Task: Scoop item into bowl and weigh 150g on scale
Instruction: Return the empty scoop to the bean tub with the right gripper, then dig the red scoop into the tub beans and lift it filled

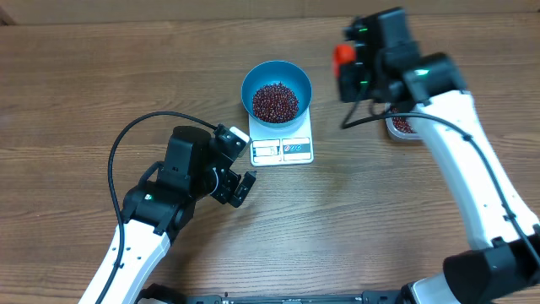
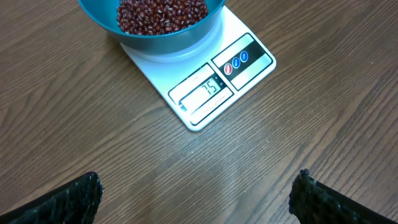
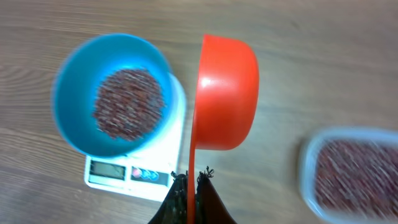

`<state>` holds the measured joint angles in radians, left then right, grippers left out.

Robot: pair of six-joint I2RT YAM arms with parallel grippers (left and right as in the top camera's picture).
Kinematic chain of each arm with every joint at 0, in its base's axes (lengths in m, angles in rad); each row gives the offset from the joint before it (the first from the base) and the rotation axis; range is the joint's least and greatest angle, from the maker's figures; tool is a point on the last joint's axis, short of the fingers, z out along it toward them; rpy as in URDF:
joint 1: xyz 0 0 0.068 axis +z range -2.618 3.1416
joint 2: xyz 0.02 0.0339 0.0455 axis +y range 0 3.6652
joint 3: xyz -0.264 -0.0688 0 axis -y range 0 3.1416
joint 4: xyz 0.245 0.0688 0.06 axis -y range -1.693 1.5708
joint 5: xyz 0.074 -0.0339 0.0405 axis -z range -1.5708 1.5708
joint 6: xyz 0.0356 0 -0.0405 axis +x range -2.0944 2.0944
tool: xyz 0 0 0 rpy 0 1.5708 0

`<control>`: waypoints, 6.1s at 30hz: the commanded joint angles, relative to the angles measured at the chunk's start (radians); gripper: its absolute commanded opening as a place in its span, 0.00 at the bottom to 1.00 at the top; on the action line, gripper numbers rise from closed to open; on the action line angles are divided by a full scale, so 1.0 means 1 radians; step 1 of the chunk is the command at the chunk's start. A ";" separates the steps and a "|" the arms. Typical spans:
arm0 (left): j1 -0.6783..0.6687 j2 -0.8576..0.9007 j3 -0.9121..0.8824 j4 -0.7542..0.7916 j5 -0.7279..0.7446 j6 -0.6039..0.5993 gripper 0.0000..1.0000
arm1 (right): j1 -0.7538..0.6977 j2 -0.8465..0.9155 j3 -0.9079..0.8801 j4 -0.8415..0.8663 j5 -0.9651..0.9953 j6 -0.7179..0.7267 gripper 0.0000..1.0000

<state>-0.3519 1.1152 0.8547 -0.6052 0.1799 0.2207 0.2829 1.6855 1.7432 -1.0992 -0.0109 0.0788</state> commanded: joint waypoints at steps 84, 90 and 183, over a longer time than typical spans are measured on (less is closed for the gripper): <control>-0.002 0.003 -0.008 0.000 0.012 0.023 1.00 | -0.391 0.191 -0.187 0.054 -0.051 0.003 0.04; -0.002 0.003 -0.008 0.000 0.012 0.023 1.00 | -0.391 0.191 -0.187 0.073 -0.001 0.023 0.04; -0.002 0.004 -0.008 0.000 0.012 0.023 0.99 | -0.488 0.351 -0.173 -0.075 -0.397 -0.495 0.04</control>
<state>-0.3519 1.1152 0.8547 -0.6052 0.1802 0.2207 -0.2047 2.0006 1.5688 -1.1652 -0.2970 -0.4156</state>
